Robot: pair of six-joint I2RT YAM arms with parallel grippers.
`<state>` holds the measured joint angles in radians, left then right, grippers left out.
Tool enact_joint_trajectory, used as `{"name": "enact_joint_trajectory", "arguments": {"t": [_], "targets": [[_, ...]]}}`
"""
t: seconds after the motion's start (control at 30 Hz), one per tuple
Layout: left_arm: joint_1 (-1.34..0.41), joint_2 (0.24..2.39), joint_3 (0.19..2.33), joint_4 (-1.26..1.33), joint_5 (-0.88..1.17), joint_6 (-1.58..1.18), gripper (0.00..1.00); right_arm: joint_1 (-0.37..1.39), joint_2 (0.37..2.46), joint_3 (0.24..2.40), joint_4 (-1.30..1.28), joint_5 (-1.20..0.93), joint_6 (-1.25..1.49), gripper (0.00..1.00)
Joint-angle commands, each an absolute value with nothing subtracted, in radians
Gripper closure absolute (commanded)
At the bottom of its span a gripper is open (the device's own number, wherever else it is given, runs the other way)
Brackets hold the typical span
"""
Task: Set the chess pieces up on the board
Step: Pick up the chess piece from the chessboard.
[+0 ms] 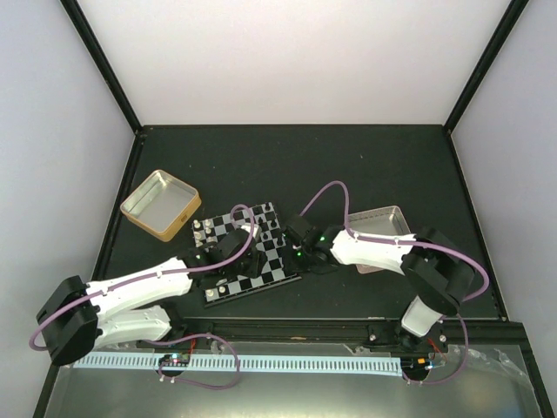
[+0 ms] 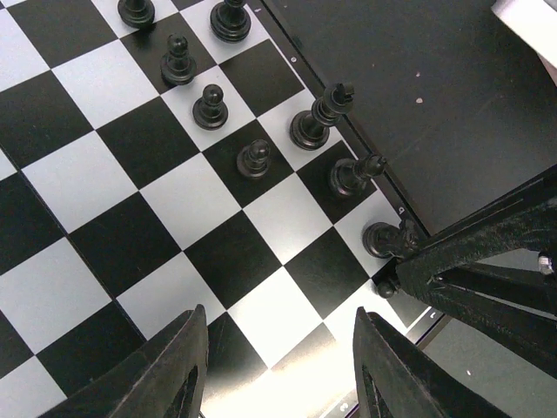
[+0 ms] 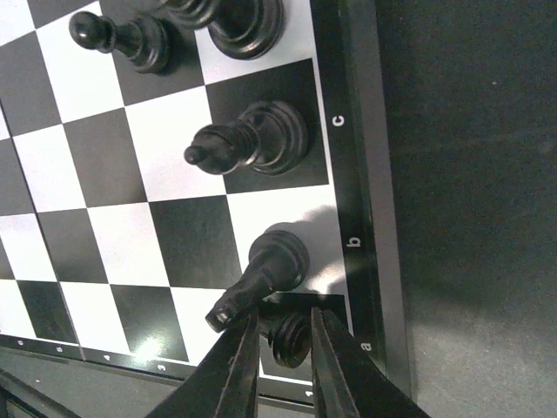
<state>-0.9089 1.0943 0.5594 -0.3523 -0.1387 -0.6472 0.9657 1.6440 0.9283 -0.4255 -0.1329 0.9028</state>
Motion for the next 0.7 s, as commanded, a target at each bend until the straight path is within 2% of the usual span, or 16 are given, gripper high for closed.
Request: {"name": "enact_joint_trajectory", "arguments": {"t": [0.0,0.33,0.67], "targets": [[-0.903,1.070,0.551,-0.371,-0.160,-0.654,0.53,0.977,1.652,0.957,-0.469,-0.102,0.907,0.81],[-0.902,1.062,0.543,-0.368,-0.160,-0.659,0.52,0.985,1.670,0.971,-0.482,-0.101,0.904,0.91],[-0.902,0.987,0.465,-0.285,-0.107,-0.725,0.47,0.986,1.645,0.945,-0.438,-0.129,0.917,0.98]]}}
